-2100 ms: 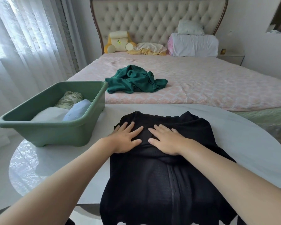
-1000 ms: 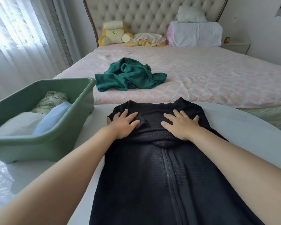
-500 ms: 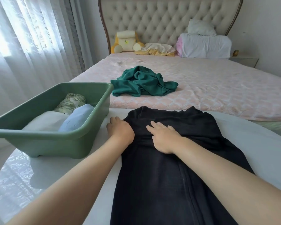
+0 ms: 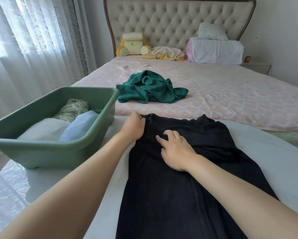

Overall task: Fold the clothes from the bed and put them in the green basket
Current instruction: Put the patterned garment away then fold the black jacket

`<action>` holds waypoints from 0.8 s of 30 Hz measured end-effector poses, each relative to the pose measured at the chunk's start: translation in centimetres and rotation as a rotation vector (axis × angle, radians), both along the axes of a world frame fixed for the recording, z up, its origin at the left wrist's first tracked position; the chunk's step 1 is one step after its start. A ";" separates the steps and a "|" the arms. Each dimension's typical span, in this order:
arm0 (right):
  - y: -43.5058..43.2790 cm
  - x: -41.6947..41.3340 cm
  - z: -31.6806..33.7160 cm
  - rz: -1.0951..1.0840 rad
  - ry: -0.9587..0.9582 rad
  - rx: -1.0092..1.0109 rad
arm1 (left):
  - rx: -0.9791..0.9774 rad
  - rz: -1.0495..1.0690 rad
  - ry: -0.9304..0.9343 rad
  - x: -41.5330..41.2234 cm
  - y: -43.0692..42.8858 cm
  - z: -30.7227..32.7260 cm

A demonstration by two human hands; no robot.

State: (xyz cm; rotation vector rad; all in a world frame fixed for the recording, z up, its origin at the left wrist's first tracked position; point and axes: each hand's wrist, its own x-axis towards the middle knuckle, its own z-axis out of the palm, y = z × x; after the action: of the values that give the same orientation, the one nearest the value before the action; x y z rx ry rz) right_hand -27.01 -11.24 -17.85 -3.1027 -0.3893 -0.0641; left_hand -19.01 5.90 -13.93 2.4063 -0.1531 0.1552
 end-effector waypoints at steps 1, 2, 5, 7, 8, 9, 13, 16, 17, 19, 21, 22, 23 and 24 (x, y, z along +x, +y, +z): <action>-0.1 0.1 0.3 0.016 0.010 0.011 | -0.025 -0.045 -0.008 -0.2 -0.4 0.7; -0.4 0.2 0.7 0.033 0.031 0.022 | -0.045 -0.092 -0.010 -0.4 -0.9 1.4; -2.1 0.4 2.6 0.013 0.070 0.155 | -0.110 -0.197 0.023 -1.0 -2.7 3.2; -3.9 0.1 3.7 -0.112 -0.005 0.316 | -0.203 -0.257 0.087 -1.6 -4.2 4.2; -4.8 0.0 4.1 -0.171 -0.072 0.367 | -0.277 -0.283 0.124 -1.8 -5.0 4.5; -5.7 -0.1 4.5 -0.212 -0.135 0.395 | -0.347 -0.313 0.170 -2.1 -5.8 4.7; -8.1 -0.4 4.7 -0.154 -0.128 0.370 | -0.358 -0.482 0.328 -2.8 -8.6 2.6; -9.1 -0.2 3.3 -0.116 -0.162 0.224 | -0.377 -0.492 0.400 -2.0 -9.1 1.1; -9.3 -0.1 3.0 -0.111 -0.213 0.184 | -0.418 -0.479 0.419 -1.5 -9.0 0.9; -9.5 0.4 2.5 -0.049 -0.300 0.128 | -0.445 -0.471 0.407 -0.9 -8.7 0.9; -9.5 1.2 2.2 0.066 -0.337 0.107 | -0.359 -0.457 0.288 -0.5 -8.2 0.8; -9.6 1.5 2.1 0.124 -0.340 0.101 | -0.288 -0.446 0.200 -0.3 -7.9 0.8; -9.7 1.7 2.0 0.161 -0.325 0.121 | -0.201 -0.439 0.104 -0.2 -7.6 0.8; -9.9 1.9 2.0 0.181 -0.317 0.179 | -0.096 -0.438 0.006 0.1 -7.3 0.8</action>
State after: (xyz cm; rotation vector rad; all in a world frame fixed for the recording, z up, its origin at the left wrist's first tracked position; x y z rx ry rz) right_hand -25.09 -21.16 -15.90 -2.8653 -0.6306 -0.5598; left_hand -18.93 -1.44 -13.16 2.2182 -0.6464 -0.0466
